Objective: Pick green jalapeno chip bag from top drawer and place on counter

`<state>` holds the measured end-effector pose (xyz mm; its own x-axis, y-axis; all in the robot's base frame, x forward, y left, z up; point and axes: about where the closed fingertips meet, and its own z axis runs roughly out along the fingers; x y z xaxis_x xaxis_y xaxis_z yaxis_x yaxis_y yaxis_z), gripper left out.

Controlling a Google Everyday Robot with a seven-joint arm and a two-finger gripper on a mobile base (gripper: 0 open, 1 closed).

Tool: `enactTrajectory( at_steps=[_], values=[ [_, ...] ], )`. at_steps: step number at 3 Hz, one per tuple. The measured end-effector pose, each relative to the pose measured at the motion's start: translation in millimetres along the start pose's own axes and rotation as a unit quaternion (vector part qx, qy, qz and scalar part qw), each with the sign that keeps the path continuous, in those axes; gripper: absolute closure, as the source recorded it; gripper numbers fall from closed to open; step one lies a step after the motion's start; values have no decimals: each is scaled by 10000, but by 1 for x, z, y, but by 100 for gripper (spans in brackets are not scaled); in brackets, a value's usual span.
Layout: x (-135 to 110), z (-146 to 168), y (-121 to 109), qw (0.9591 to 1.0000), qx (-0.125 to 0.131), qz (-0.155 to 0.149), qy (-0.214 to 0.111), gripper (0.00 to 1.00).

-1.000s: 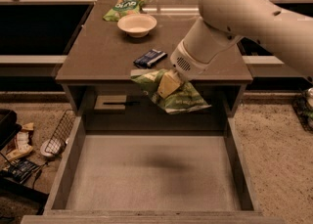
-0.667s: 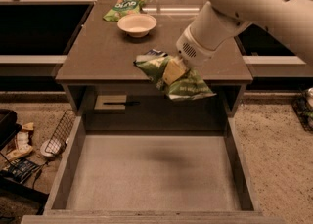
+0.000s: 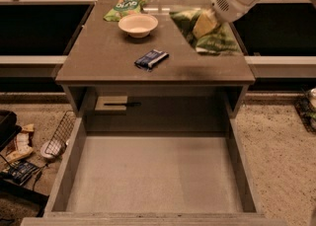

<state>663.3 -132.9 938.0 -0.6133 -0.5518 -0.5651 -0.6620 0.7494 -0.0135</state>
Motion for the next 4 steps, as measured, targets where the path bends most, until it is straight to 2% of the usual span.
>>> enactTrajectory(
  at_steps=[1, 2, 3, 4],
  values=[
    [-33, -24, -60, 9964, 530, 20, -657, 100],
    [-56, -21, -102, 9885, 797, 5, -1284, 100],
    [-66, 9, -129, 9801, 761, 185, -1825, 100],
    [-67, 44, -145, 9779, 716, 319, -1941, 100]
  ],
)
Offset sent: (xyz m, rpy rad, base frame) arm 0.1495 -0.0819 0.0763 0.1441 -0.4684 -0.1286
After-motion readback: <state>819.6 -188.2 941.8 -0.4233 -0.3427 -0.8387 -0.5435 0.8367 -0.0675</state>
